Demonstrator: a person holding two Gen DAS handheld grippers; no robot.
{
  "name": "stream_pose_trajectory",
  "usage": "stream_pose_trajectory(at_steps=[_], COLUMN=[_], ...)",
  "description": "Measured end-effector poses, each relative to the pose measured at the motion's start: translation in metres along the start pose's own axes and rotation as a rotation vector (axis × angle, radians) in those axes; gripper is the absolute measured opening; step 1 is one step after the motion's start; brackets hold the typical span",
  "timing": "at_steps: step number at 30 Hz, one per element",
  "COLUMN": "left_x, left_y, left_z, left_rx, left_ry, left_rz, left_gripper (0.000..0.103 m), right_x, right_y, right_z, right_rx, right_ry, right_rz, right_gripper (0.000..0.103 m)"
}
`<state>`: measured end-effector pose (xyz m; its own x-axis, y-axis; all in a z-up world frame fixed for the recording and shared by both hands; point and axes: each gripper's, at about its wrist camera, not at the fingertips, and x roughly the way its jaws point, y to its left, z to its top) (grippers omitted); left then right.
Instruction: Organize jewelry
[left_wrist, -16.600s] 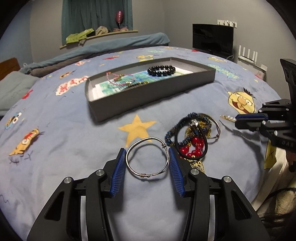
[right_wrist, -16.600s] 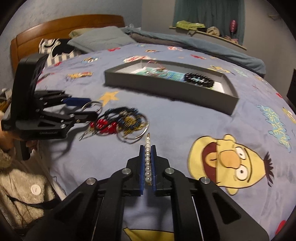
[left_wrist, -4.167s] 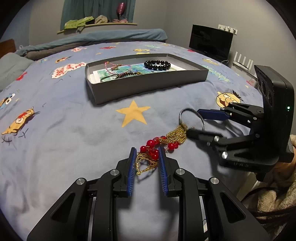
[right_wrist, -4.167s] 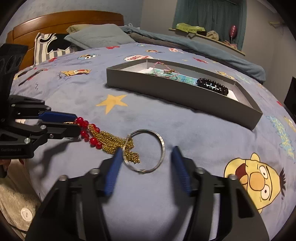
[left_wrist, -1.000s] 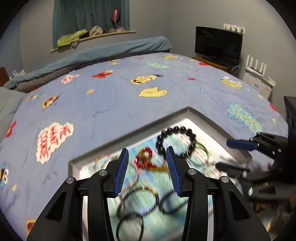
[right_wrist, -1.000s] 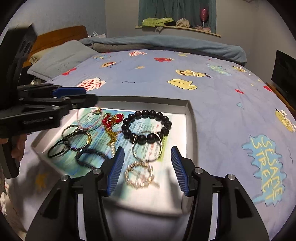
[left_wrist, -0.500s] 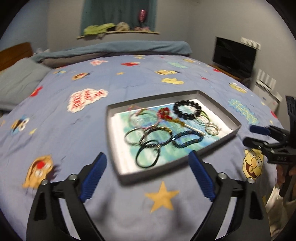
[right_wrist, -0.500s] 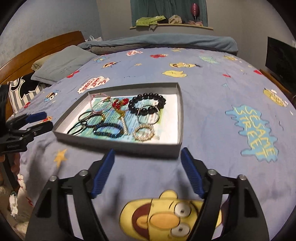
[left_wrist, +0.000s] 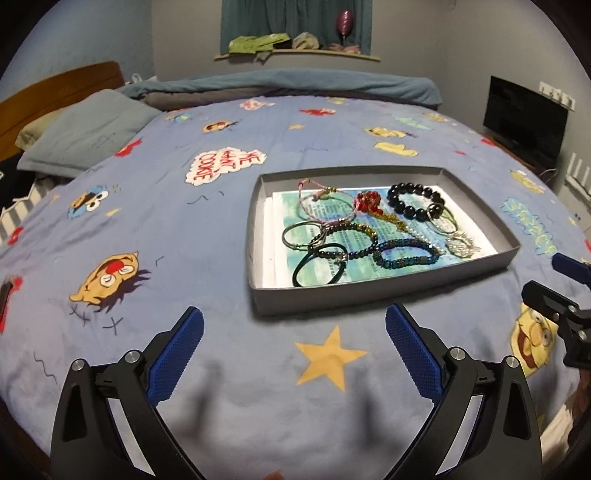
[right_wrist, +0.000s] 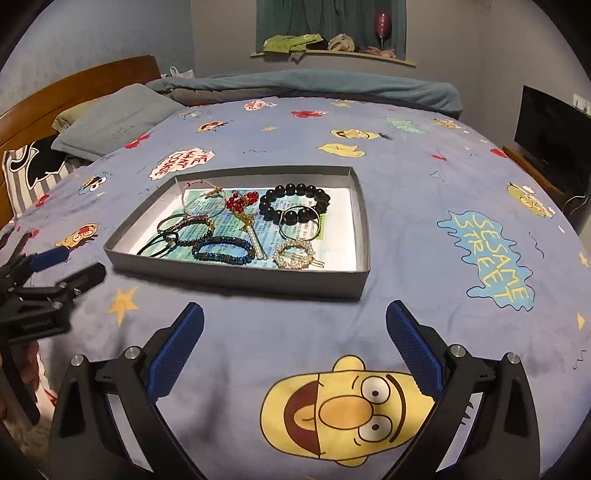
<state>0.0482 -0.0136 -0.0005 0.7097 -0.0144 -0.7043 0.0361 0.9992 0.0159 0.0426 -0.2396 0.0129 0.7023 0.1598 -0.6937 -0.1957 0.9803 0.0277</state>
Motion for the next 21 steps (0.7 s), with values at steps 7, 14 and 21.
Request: stream_pose_trajectory(at_steps=[7,14,21], left_x=[0.003,0.003,0.003], left_y=[-0.010,-0.012,-0.014], left_z=[0.006,0.008,0.008], left_rx=[0.011,0.020,0.023], left_ry=[-0.020,-0.022,-0.022], left_rz=[0.031,0.024,0.029], left_gripper=[0.098,0.098,0.098], right_x=[0.005,0.005,0.005], right_y=[-0.006,-0.011,-0.011], right_z=[0.008,0.007,0.006], right_rx=[0.023,0.043,0.044], right_ry=[-0.007,-0.011,-0.009], right_rz=[-0.027,-0.023,-0.022], right_gripper=[0.098,0.098,0.098])
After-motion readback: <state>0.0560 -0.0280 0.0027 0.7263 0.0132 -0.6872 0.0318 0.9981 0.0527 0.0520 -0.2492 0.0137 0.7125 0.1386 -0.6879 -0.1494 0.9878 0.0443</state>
